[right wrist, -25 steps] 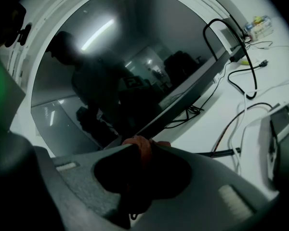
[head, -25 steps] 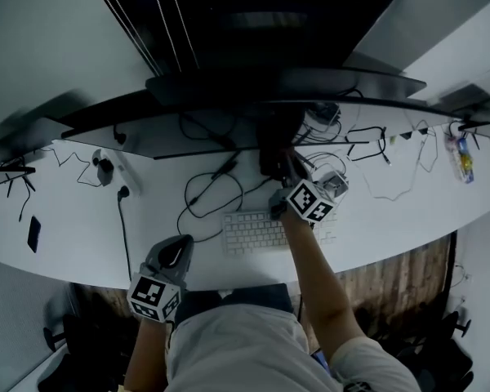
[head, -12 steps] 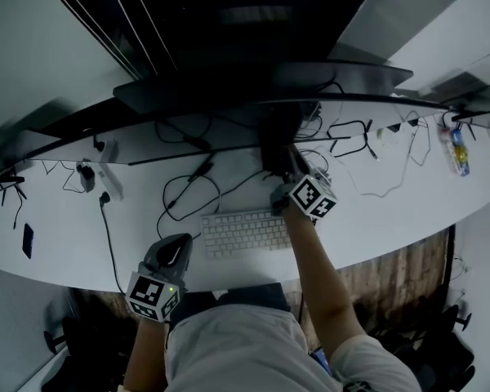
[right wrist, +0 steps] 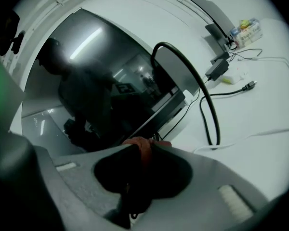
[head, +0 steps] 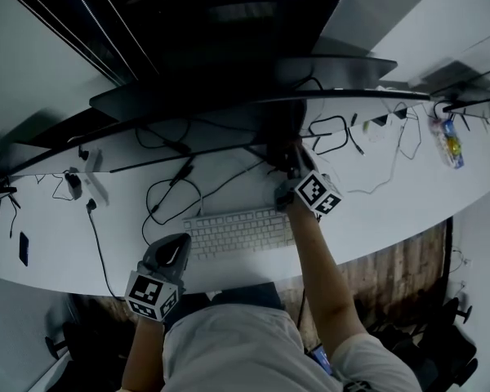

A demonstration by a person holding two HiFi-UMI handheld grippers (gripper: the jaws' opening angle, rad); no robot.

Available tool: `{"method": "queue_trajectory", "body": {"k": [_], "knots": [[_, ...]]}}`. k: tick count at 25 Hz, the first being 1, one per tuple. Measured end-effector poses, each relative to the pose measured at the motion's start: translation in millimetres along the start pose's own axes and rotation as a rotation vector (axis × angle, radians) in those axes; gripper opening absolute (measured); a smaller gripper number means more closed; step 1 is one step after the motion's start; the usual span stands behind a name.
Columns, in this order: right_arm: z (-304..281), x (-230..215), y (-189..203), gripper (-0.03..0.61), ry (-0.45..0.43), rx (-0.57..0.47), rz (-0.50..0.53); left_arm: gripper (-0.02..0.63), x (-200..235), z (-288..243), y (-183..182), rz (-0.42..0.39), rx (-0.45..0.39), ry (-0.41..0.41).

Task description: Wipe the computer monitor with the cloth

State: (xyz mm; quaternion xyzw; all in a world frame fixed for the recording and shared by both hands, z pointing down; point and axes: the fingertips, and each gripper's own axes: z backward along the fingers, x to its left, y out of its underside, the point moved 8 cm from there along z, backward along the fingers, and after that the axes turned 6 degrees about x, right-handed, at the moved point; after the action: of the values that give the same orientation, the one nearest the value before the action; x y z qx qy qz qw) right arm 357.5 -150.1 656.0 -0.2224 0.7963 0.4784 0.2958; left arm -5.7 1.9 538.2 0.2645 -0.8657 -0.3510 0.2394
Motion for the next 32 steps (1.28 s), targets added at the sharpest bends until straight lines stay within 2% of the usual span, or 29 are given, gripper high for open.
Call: {"method": "queue_trajectory", "body": {"k": [15, 23, 28, 32], "knots": [[20.5, -44.9, -43.6, 0.072, 0.083, -0.068, -0.032, 0.008, -13.9, -21.0, -18.0, -0.039, 0.015, 0.034], [30.7, -60.0, -62.8, 0.072, 0.112, -0.106, 0.025, 0.008, -15.8, -23.7, -22.6, -0.053, 0.016, 0.040], [42.4, -67.9, -82.4, 0.072, 0.085, -0.136, 0.050, 0.008, -20.7, -24.5, -24.8, -0.059, 0.012, 0.039], [47.7, -65.4, -93.2, 0.072, 0.035, -0.119, 0.070, 0.008, -24.6, -25.4, -25.5, -0.066, 0.010, 0.040]]}}
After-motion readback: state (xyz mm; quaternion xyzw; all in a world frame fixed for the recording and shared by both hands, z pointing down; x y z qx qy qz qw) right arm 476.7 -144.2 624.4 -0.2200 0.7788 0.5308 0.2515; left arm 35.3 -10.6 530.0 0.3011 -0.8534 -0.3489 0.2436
